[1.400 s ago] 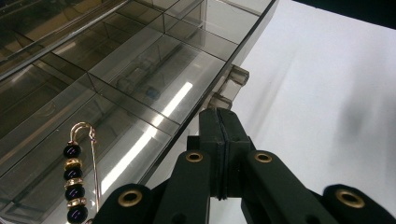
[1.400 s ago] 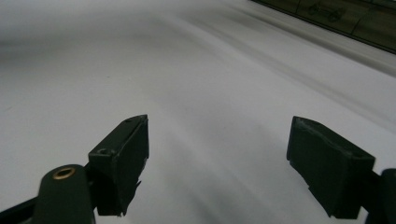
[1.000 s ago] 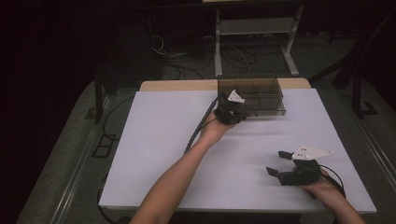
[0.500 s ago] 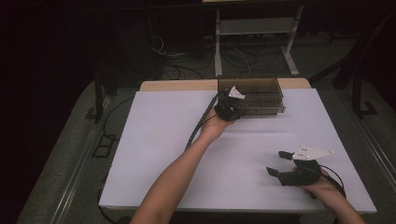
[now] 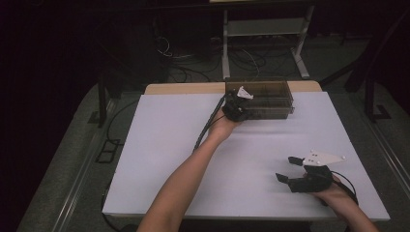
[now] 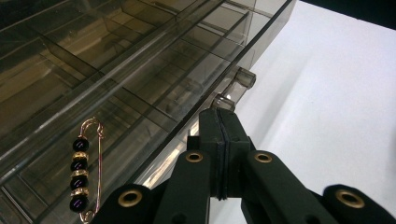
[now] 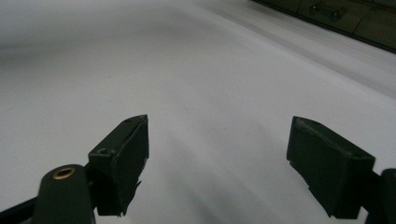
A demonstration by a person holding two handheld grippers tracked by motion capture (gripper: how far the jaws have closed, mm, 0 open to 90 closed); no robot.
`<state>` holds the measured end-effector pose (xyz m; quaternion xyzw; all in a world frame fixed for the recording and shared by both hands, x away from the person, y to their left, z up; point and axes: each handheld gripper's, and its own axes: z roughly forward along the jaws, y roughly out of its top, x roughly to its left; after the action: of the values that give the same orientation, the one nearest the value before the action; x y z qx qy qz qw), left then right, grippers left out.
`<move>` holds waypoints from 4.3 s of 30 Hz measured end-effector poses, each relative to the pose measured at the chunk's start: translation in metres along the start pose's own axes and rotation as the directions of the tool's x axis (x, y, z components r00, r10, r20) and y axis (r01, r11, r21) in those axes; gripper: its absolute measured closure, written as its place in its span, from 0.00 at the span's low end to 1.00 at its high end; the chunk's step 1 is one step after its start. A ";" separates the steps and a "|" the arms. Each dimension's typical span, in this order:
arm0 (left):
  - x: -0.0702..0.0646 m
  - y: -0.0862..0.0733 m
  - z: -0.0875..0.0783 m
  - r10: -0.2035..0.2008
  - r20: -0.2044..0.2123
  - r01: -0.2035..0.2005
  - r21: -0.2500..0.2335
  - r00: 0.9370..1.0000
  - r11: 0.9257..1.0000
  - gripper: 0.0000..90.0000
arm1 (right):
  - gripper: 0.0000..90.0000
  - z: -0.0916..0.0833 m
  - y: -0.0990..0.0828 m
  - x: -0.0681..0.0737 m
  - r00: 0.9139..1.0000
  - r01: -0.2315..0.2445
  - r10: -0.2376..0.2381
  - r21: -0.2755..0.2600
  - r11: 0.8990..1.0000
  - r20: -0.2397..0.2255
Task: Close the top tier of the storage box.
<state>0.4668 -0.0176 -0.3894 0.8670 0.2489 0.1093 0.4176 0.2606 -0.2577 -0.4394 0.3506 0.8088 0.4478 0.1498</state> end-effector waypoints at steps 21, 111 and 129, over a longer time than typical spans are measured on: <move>0.012 0.006 0.009 -0.013 -0.029 0.013 -0.004 0.999 1.000 0.99 | 0.23 0.000 -0.001 -0.001 1.000 -0.007 0.007 -0.005 1.000 -0.003; -0.035 -0.166 -0.172 -0.050 0.051 0.057 -0.135 0.997 0.989 0.00 | 0.23 0.006 0.003 0.001 1.000 0.016 -0.016 0.006 1.000 -0.008; -0.038 -0.196 -0.182 -0.072 0.024 0.074 -0.122 0.997 0.990 0.00 | 0.23 0.006 0.002 0.001 1.000 0.021 -0.021 0.010 1.000 -0.003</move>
<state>0.2959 0.1877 -0.4271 0.8311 0.2694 0.1006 0.4761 0.2643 -0.2524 -0.4410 0.3422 0.8150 0.4424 0.1515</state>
